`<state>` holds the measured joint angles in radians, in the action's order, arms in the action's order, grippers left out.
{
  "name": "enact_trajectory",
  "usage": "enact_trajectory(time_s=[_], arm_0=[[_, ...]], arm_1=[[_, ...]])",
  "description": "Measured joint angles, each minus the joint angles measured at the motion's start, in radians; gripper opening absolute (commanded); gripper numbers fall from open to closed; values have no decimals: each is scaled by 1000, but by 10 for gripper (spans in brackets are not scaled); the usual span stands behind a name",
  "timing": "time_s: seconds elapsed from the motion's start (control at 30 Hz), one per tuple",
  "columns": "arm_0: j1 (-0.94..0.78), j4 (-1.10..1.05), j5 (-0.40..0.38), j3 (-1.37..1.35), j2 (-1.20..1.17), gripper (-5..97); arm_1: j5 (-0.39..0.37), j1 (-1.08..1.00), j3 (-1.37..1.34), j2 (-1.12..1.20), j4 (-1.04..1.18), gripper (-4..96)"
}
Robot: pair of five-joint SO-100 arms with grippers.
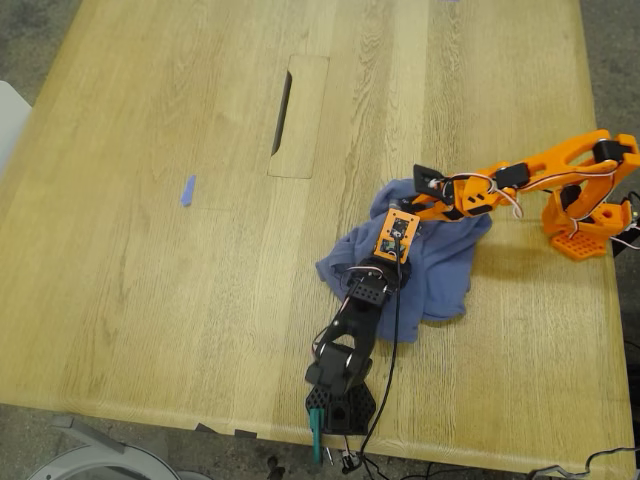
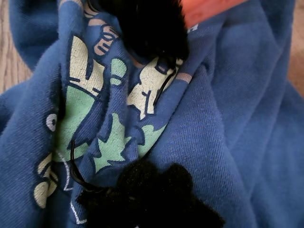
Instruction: Fold a T-shirt
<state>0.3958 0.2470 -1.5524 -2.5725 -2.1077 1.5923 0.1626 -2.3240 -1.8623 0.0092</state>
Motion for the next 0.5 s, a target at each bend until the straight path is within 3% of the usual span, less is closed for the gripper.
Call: enact_trajectory(time_s=[0.5], arm_0=[[-218, -158, -34, 0, 72, 0]], arm_1=[[-71, -34, -288, -57, -75, 27]])
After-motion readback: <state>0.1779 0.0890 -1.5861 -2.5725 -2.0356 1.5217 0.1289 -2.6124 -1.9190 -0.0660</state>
